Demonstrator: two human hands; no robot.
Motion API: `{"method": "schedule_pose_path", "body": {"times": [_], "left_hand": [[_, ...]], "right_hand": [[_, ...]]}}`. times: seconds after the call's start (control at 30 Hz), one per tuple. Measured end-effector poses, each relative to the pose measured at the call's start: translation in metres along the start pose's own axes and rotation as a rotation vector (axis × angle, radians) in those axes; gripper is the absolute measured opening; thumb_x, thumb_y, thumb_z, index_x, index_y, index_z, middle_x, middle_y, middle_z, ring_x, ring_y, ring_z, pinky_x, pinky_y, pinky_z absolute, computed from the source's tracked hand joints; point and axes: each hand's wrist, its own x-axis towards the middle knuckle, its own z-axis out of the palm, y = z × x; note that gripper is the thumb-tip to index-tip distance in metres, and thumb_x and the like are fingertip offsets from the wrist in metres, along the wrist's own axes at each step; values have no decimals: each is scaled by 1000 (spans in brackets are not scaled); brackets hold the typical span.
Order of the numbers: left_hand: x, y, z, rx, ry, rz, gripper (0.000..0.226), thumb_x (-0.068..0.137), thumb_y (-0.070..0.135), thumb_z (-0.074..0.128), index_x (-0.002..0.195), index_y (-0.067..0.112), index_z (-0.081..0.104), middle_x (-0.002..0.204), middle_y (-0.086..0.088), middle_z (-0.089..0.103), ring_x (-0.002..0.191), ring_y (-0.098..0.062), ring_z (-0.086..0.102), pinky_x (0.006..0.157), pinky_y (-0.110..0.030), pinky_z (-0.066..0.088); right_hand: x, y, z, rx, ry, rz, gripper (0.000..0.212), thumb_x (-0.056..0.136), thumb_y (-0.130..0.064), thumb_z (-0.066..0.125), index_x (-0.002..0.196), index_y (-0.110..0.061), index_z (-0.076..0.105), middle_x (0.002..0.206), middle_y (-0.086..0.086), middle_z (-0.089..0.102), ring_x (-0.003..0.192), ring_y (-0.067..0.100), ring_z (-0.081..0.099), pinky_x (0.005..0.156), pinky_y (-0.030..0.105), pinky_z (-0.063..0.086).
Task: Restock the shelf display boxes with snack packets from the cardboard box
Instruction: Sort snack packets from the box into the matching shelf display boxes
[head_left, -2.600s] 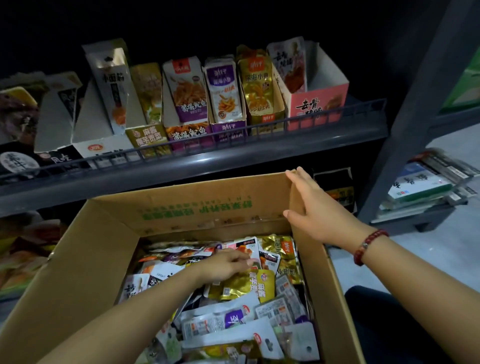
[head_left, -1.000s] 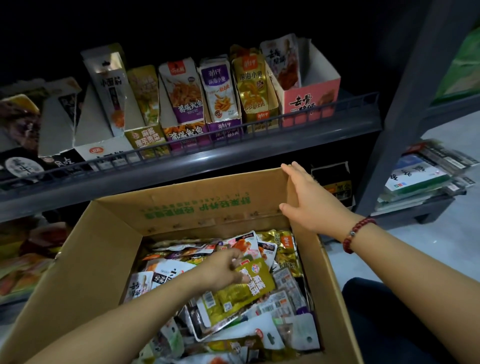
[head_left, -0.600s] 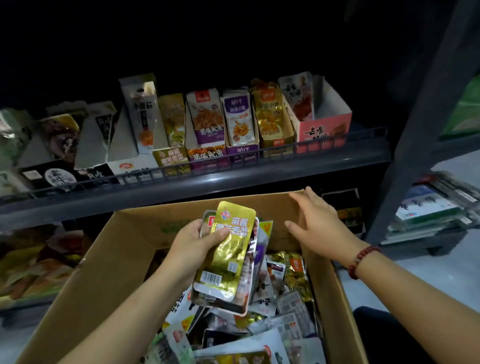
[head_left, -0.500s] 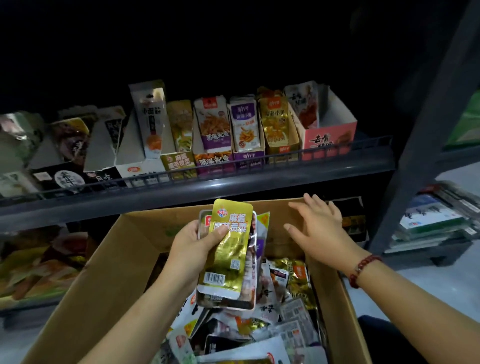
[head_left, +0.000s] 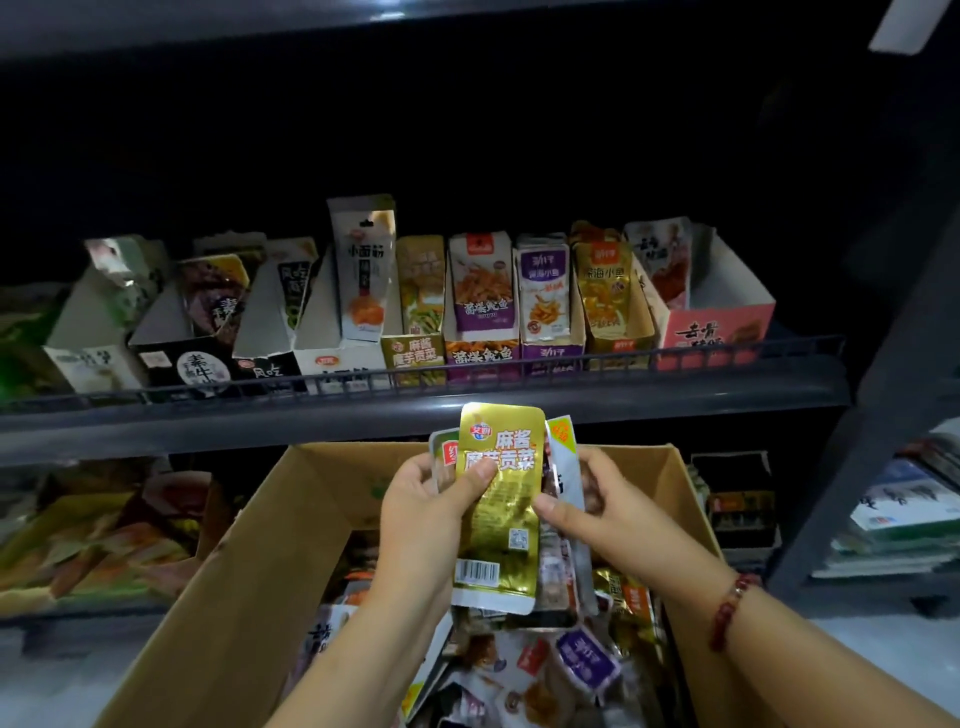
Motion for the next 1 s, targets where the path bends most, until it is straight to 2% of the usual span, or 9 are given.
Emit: {"method": "schedule_pose_path", "body": {"times": [0.13,0.23,0.37,0.47,0.57,0.67,0.77,0.9,1.0], "left_hand": [[2,0,-1,-51,1,12,29,79,1,72,104,2,57,91,-10,76,78,-20,73,62,-29,58],[1,-3,2,-83,-24,-7,37,72,5,74,105,1,59,94,-14,75,81,-25,73,66,-35,58],[3,0,-1,-65,-186,-129,43,75,20,69,114,3,64,104,-15,73,95,-30,71,81,-42,58],[8,6,-10,-11,-333,-227,35,85,14,63,120,9,62,110,-12,72,101,-29,70,86,-42,56],[10,9,-14,3,-448,-263,42,79,12,64,121,14,60,113,-10,72,104,-28,69,92,-45,52],[10,6,-12,68,-375,-142,47,74,10,68,120,11,60,110,-9,73,101,-27,70,91,-42,53],[6,3,-7,107,-264,-52,49,65,12,76,113,11,65,103,-9,75,96,-29,71,91,-47,53],[3,3,-6,121,-217,-55,43,62,19,78,102,11,68,97,-10,76,91,-31,72,91,-51,53],[4,6,-7,109,-228,-66,38,68,17,77,104,9,67,98,-10,75,91,-31,72,90,-51,53]], "right_hand": [[1,-1,8,78,-36,-9,69,57,-60,76,114,-41,43,116,-14,63,103,1,63,92,34,53],[1,-3,15,92,-5,-16,64,60,-41,81,113,-33,46,110,-9,66,97,3,66,86,29,55],[5,1,15,192,78,-10,44,74,-14,79,108,-21,52,101,0,71,91,12,70,83,35,57],[8,4,12,254,130,11,29,82,-9,72,104,-19,55,96,3,74,90,20,71,87,45,54],[8,1,8,296,170,22,21,87,-9,65,103,-20,56,93,2,74,87,20,71,84,45,56],[6,-4,8,310,127,-12,24,89,-13,63,108,-27,57,97,-3,73,90,15,70,83,37,56],[3,-7,11,256,87,-59,34,85,-14,69,110,-34,56,97,-12,72,92,7,69,79,26,56],[7,-6,11,256,218,-26,26,85,-9,68,101,-29,63,93,-2,74,87,14,70,78,29,58],[12,-5,5,271,316,29,25,84,-19,71,106,-22,60,99,0,73,92,16,69,86,43,56]]}}
